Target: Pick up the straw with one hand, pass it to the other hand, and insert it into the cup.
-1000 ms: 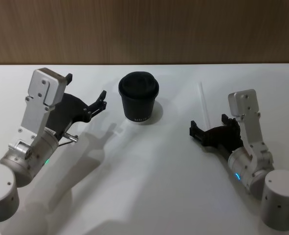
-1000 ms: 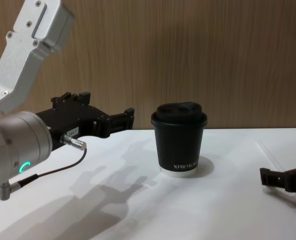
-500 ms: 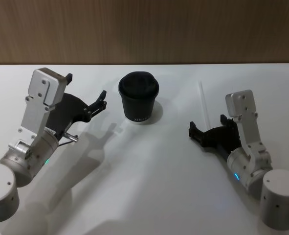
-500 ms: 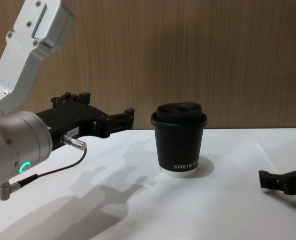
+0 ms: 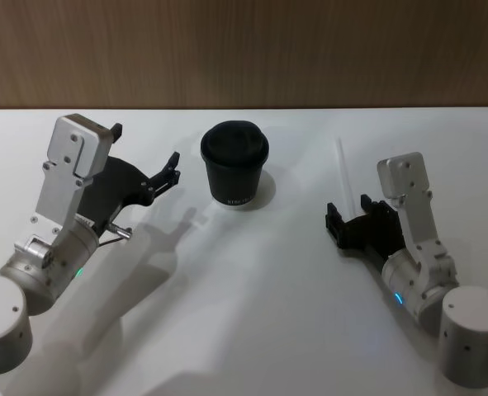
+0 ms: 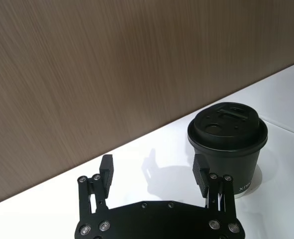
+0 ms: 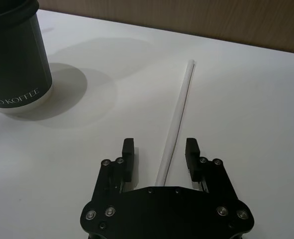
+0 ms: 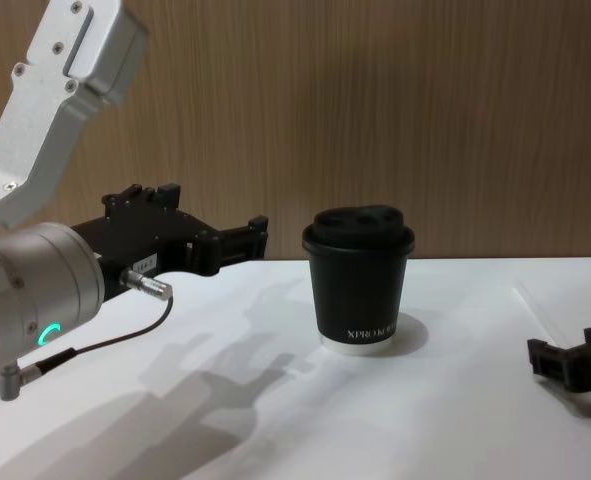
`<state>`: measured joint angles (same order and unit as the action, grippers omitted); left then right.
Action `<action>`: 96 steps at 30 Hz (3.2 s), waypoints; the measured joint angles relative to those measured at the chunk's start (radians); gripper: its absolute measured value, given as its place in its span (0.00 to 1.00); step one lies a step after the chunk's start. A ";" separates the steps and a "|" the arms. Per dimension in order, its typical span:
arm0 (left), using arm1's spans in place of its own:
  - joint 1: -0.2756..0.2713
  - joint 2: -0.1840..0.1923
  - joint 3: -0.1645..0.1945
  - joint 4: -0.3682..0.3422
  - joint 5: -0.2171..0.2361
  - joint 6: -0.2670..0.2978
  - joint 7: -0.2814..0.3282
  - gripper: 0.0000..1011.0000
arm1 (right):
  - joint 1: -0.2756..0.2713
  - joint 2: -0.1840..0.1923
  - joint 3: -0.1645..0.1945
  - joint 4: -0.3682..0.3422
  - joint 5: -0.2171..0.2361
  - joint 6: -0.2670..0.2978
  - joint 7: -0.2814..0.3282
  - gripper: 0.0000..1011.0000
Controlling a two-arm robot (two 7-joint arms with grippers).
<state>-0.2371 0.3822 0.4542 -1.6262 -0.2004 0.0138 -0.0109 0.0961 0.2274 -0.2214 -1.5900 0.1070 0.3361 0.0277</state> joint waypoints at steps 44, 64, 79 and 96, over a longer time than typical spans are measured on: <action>0.000 0.000 0.000 0.000 0.000 0.000 0.000 0.99 | 0.020 0.036 -0.008 0.039 -0.099 -0.220 -0.014 0.00; 0.000 0.000 0.000 0.000 0.000 0.000 0.000 0.99 | 0.040 0.107 -0.004 0.050 -0.095 -0.542 0.095 0.00; 0.000 0.000 0.000 0.000 0.000 0.000 0.000 0.99 | 0.064 0.156 -0.007 0.055 0.034 -0.737 0.277 0.00; 0.000 0.000 0.000 0.000 0.000 0.000 0.000 0.99 | 0.106 0.183 -0.041 0.063 0.220 -0.873 0.511 0.00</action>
<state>-0.2371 0.3820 0.4542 -1.6262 -0.2003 0.0138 -0.0110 0.2021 0.4101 -0.2625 -1.5270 0.3266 -0.5364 0.5382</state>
